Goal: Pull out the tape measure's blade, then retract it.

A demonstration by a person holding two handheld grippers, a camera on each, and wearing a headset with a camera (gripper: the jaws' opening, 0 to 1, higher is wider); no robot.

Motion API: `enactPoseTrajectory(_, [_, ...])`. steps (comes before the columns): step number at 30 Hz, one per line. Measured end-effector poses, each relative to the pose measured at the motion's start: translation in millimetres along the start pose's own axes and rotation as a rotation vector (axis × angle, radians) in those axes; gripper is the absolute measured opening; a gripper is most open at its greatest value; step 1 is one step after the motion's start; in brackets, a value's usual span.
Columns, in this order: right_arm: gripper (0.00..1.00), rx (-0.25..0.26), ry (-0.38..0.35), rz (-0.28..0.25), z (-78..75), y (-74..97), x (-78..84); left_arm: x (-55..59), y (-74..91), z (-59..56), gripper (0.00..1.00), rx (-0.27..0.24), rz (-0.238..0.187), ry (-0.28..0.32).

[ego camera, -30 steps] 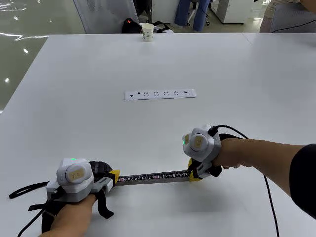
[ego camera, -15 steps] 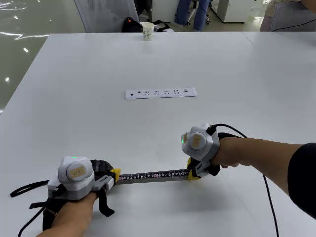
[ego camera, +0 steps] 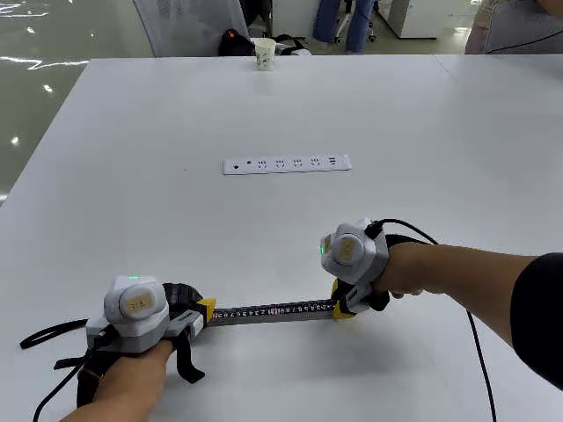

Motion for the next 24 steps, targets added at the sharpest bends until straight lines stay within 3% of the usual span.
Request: enactPoseTrajectory(24, [0.11, 0.007, -0.007, -0.005, 2.8, -2.8, -7.1, 0.1, -0.4, 0.3, 0.63, 0.0, 0.004, -0.002])
Point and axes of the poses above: the centre of the closed fingertips' face, and the gripper's own axes: y roughly backward along the fingers, z roughly to its left, x roughly out of its underside, the point moved 8 cm from there along y, roughly backward along the fingers, and after that the axes turned 10 degrees about -y, right-handed, at the moved point
